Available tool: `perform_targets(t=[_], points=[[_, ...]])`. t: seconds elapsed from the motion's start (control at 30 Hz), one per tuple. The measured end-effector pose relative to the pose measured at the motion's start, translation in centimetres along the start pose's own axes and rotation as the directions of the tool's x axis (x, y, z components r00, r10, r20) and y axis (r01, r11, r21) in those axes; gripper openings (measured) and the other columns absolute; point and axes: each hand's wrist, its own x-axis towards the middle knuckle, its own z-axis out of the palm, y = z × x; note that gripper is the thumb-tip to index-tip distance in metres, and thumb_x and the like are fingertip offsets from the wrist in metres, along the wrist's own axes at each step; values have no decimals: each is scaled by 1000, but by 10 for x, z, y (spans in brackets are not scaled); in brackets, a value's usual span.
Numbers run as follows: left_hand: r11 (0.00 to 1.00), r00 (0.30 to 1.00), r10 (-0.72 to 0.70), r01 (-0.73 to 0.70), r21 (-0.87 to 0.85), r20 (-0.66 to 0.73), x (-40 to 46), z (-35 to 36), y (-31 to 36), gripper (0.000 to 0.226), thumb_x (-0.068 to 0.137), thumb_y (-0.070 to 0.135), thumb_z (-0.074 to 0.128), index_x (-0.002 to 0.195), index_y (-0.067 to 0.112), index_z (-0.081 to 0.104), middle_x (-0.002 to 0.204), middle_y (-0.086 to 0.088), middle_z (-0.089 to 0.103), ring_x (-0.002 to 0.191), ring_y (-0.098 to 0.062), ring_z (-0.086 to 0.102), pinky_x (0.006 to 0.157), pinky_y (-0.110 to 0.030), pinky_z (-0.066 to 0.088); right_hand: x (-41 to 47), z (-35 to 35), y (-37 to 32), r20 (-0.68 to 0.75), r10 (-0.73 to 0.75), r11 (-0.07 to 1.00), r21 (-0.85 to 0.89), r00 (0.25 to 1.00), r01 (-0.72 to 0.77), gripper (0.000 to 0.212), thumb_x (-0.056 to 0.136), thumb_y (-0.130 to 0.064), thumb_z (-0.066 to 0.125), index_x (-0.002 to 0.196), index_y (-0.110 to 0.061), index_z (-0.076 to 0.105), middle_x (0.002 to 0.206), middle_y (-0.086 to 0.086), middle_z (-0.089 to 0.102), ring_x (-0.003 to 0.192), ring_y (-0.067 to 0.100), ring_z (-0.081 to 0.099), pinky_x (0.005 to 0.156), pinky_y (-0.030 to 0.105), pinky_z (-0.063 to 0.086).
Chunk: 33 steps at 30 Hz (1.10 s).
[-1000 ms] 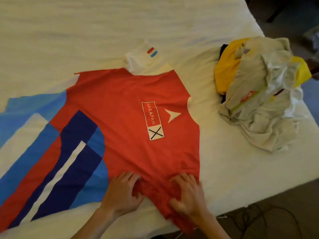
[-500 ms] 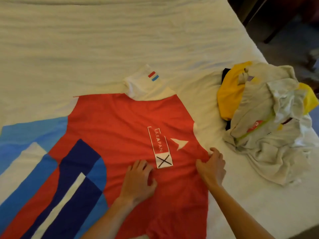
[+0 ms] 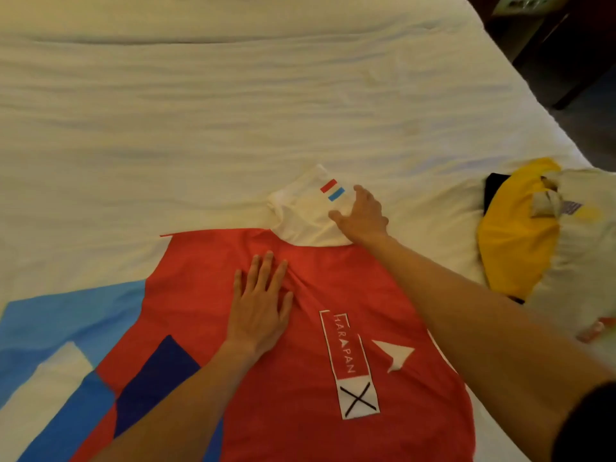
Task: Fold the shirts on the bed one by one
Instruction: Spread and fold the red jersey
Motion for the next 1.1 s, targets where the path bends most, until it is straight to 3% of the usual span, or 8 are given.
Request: perform_targets(t=[0.27,0.47,0.6,0.73,0.8,0.87,0.93,1.1], points=[[997,998,63,-62,52,-28,4,21,-18,65,101,56,21,159,31,7,167,1,0,154,-20,-5,122,-53,4,75,-12,-49,192,27,998,-55,981,-17,30,81,-32,75,97,-7,73,106,12,72,103,27,65,94,37,50],[999,992,36,-32,30,-122,3,30,-23,76,100,55,26,159,9,10,167,-6,3,154,-22,4,123,-52,5,77,2,-34,-329,166,954,292,930,-67,32,98,-24,54,129,-17,58,133,8,57,121,27,54,99,40,43],[998,994,33,-26,60,-106,5,32,-23,75,100,56,24,158,9,14,167,-6,5,154,-22,4,123,-54,7,9,31,-23,-471,-324,900,115,820,421,55,94,-23,55,146,-12,41,153,9,38,141,26,37,111,43,32],[997,993,32,-24,69,-115,5,34,-23,72,101,51,26,158,9,16,167,-6,7,154,-22,5,122,-55,6,-92,71,38,98,-701,672,-239,706,701,63,101,-43,39,157,-20,23,166,-2,10,153,15,4,121,56,7],[996,993,36,-27,80,-112,6,36,-23,71,101,51,25,158,10,16,167,-6,7,154,-22,5,123,-54,4,-88,59,77,181,-595,668,-431,783,607,67,102,-50,31,159,-21,11,167,-2,-1,153,15,-5,118,62,5],[996,994,37,-28,85,-102,7,37,-24,72,101,51,25,159,11,15,167,-6,6,154,-22,4,123,-53,3,-70,33,98,-21,-247,823,-533,969,198,69,103,-51,25,159,-16,2,166,2,-9,152,19,-12,117,64,-1],[996,995,32,-23,90,-98,6,37,-24,72,100,51,25,159,10,14,167,-6,5,154,-22,4,123,-53,3,-65,20,98,-226,-2,881,-461,974,-106,71,103,-49,21,158,-10,1,166,7,-9,152,25,-13,116,66,-4],[994,997,0,9,109,-81,5,32,-21,74,99,52,21,158,8,15,167,-8,5,154,-23,2,122,-55,2,-167,87,68,178,-628,676,-356,757,645,66,104,-51,22,159,-16,12,167,3,2,153,21,0,119,59,7]])
